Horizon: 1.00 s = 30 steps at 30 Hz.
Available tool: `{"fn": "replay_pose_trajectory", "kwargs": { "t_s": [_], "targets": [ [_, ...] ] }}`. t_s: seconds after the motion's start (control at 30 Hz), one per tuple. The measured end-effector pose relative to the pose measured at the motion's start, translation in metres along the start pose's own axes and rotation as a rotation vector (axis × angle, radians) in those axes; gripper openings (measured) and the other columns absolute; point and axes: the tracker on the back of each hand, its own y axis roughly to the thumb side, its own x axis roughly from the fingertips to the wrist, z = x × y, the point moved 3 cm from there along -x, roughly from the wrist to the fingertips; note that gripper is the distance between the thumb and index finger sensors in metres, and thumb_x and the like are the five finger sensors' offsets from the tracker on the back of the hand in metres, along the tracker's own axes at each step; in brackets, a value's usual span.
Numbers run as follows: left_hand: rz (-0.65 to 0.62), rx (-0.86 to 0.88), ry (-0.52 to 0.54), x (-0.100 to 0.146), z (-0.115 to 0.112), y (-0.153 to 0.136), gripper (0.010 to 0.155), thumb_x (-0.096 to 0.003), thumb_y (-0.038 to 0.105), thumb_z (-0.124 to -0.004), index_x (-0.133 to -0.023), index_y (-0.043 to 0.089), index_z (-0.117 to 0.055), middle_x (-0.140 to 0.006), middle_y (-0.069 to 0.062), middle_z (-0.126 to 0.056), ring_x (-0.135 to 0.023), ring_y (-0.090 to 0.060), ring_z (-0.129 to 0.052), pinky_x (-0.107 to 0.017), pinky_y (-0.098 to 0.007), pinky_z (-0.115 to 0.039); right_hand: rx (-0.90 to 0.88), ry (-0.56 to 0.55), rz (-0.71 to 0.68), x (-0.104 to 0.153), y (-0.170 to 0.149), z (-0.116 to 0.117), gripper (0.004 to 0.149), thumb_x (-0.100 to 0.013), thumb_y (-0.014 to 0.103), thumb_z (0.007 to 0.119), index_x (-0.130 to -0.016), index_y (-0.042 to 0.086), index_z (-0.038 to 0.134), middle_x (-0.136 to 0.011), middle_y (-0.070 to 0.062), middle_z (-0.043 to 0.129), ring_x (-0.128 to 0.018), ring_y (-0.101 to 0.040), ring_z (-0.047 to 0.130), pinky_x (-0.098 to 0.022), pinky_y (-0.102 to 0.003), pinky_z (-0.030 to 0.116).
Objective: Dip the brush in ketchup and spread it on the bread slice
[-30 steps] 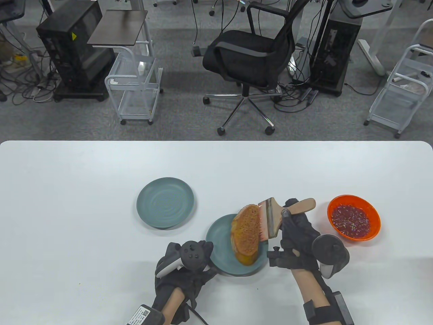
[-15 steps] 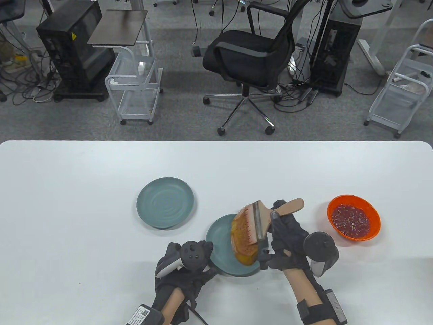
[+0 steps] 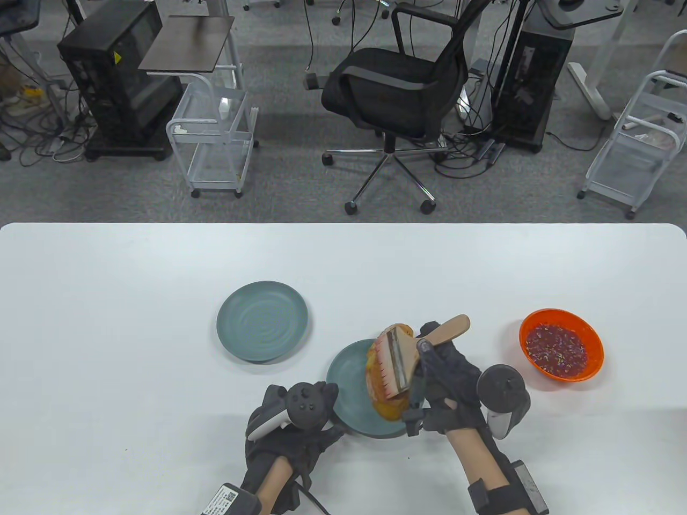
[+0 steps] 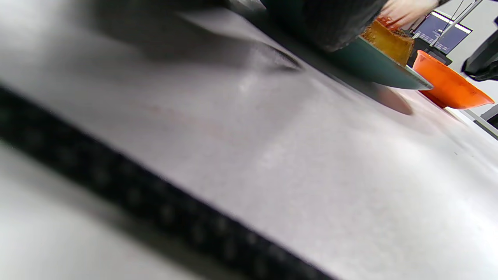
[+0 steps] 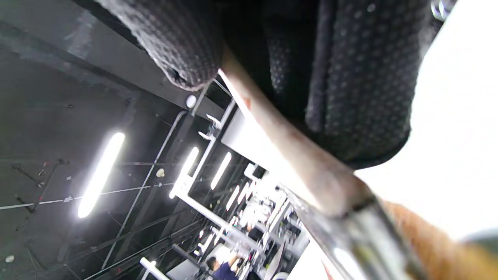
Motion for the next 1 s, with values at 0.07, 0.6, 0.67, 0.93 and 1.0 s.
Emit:
{"fn": "replay_pose_trajectory", "kwargs": {
  "t_s": [0.07,0.6,0.67,0.93,1.0],
  "targets": [
    [0.002,-0.003,-0.001,0.000,0.000,0.000,0.074,-0.0660,0.041,-0.065,-0.113,0.019,-0.012,-0.119,-0.013,-0.016,-0.109,-0.038,-0.014,-0.070,-0.059,-0.022,0.071,-0.085,-0.047,-0.002,0.002,-0.023,0.051,-0.053,0.023,0.081,-0.094,-0.004,0.073,-0.078,-0.036,0.083,-0.052,-0.047,0.105,-0.029,-0.042,0.100],
    [0.006,0.022,-0.001,0.000,0.001,-0.001,0.073,-0.0660,0.040,-0.065,-0.114,0.020,-0.013,-0.120,-0.013,-0.017,-0.109,-0.037,-0.014,-0.069,-0.058,-0.022,0.060,0.076,-0.062,0.005,0.004,-0.007,0.051,-0.052,0.023,0.082,-0.094,-0.006,0.073,-0.076,-0.037,0.084,-0.051,-0.046,0.106,-0.028,-0.041,0.100],
    [0.009,0.015,-0.001,-0.001,0.001,0.000,0.073,-0.0661,0.040,-0.064,-0.114,0.020,-0.013,-0.119,-0.013,-0.017,-0.109,-0.038,-0.014,-0.070,-0.058,-0.022,0.055,0.021,-0.064,0.003,0.006,-0.018,0.051,-0.052,0.022,0.082,-0.094,-0.007,0.072,-0.076,-0.037,0.083,-0.051,-0.048,0.105,-0.029,-0.042,0.099],
    [0.005,0.017,-0.002,-0.001,0.000,0.000,0.074,-0.0661,0.040,-0.065,-0.113,0.020,-0.012,-0.119,-0.013,-0.016,-0.108,-0.038,-0.013,-0.069,-0.058,-0.021,-0.102,0.115,0.006,0.010,0.011,0.011,0.051,-0.053,0.022,0.081,-0.094,-0.007,0.072,-0.077,-0.037,0.082,-0.053,-0.049,0.104,-0.030,-0.043,0.099],
    [0.000,0.023,-0.003,-0.001,0.001,-0.001,0.074,-0.0660,0.040,-0.065,-0.114,0.020,-0.012,-0.119,-0.013,-0.016,-0.108,-0.038,-0.013,-0.069,-0.058,-0.021,-0.118,0.141,0.048,0.012,0.008,0.020,0.051,-0.053,0.021,0.082,-0.094,-0.007,0.072,-0.077,-0.038,0.082,-0.053,-0.049,0.104,-0.030,-0.044,0.099]
  ]
}}
